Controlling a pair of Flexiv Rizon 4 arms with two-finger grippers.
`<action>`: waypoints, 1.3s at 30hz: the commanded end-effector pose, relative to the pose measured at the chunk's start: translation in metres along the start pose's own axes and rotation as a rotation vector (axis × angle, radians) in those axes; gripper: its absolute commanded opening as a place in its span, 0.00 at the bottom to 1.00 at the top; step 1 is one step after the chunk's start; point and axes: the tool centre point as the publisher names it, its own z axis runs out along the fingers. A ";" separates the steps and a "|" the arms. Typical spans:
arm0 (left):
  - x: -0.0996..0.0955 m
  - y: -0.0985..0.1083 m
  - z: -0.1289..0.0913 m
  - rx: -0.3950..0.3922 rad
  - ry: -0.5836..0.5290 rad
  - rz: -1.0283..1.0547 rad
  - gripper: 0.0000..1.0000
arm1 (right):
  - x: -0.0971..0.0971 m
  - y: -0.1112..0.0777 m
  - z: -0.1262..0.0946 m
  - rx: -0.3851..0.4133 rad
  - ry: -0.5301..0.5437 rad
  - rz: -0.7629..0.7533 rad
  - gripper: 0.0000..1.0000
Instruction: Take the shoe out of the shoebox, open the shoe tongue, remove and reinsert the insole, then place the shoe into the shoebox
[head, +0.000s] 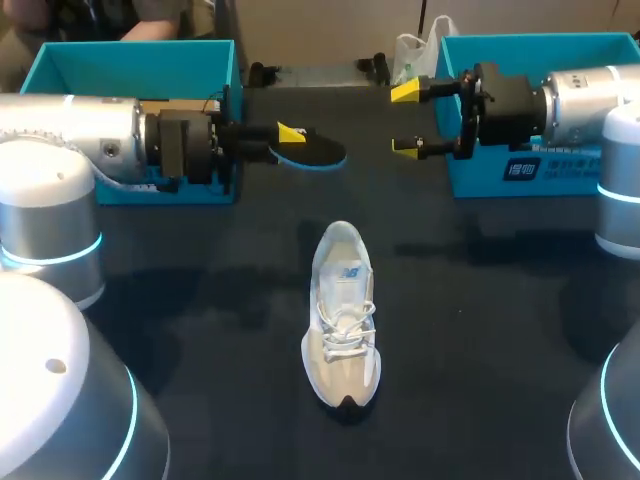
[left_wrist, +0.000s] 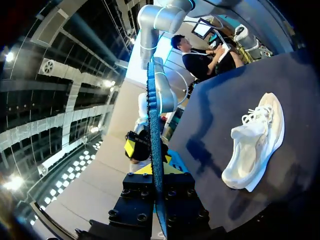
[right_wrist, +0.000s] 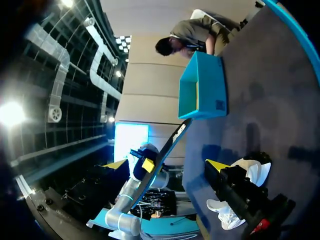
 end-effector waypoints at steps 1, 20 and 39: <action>0.000 -0.001 0.000 0.030 0.021 -0.088 0.00 | 0.001 -0.001 0.001 -0.002 -0.003 0.001 1.00; -0.028 0.015 -0.006 0.352 0.103 -1.373 0.00 | 0.001 -0.001 0.001 -0.002 -0.003 0.001 1.00; -0.022 0.009 -0.005 0.342 0.119 -1.639 0.00 | 0.001 -0.001 0.001 -0.002 -0.003 0.001 1.00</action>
